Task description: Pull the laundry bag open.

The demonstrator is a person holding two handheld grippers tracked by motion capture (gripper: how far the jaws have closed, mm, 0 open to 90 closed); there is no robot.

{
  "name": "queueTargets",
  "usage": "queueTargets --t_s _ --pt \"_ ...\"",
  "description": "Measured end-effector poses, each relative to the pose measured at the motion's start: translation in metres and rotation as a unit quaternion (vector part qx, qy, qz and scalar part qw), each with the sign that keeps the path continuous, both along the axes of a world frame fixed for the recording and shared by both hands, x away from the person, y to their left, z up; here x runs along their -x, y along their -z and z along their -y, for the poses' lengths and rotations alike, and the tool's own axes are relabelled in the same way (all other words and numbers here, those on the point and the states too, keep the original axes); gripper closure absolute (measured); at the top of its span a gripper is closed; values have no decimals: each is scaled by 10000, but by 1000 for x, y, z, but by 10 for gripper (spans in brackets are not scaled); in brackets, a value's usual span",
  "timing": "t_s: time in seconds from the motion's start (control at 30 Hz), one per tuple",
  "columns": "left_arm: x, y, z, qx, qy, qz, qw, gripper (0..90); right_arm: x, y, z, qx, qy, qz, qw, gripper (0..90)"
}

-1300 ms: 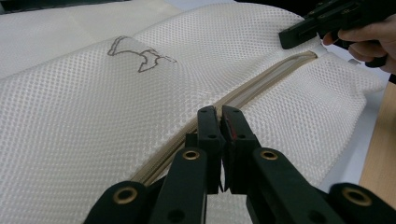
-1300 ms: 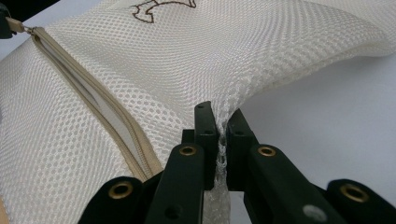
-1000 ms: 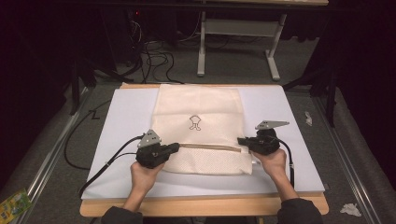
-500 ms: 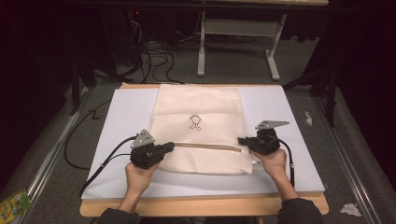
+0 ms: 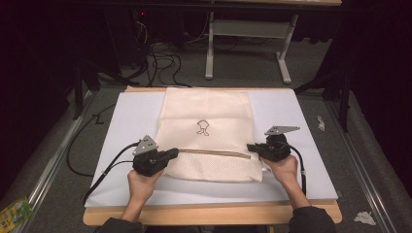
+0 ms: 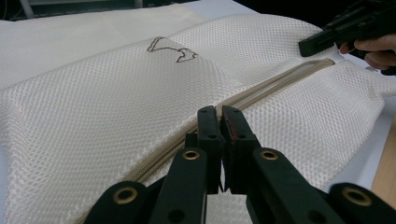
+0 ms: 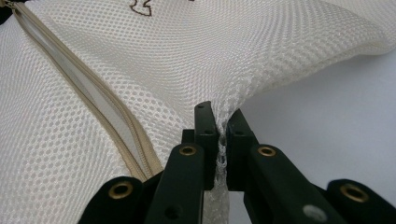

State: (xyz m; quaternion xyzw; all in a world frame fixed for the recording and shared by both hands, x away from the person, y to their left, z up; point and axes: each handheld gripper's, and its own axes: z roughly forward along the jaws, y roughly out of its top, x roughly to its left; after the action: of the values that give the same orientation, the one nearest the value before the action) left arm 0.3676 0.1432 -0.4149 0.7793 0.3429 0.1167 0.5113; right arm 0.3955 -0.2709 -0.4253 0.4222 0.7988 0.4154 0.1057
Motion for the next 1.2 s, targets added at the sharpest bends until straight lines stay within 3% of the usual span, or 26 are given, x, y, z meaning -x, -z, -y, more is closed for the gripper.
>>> queueTargets --t_s 0.33,0.6,1.2 --pt "2 0 -6 -36 -66 23 10000 874 -1 0 1 -39 19 -21 10000 880" --pt "4 1 -22 37 -225 -26 9997 874 -1 1 5 -13 69 -43 10000 880" --pt "5 -1 -31 15 -341 12 9994 874 -1 1 7 -13 119 -14 9999 880"
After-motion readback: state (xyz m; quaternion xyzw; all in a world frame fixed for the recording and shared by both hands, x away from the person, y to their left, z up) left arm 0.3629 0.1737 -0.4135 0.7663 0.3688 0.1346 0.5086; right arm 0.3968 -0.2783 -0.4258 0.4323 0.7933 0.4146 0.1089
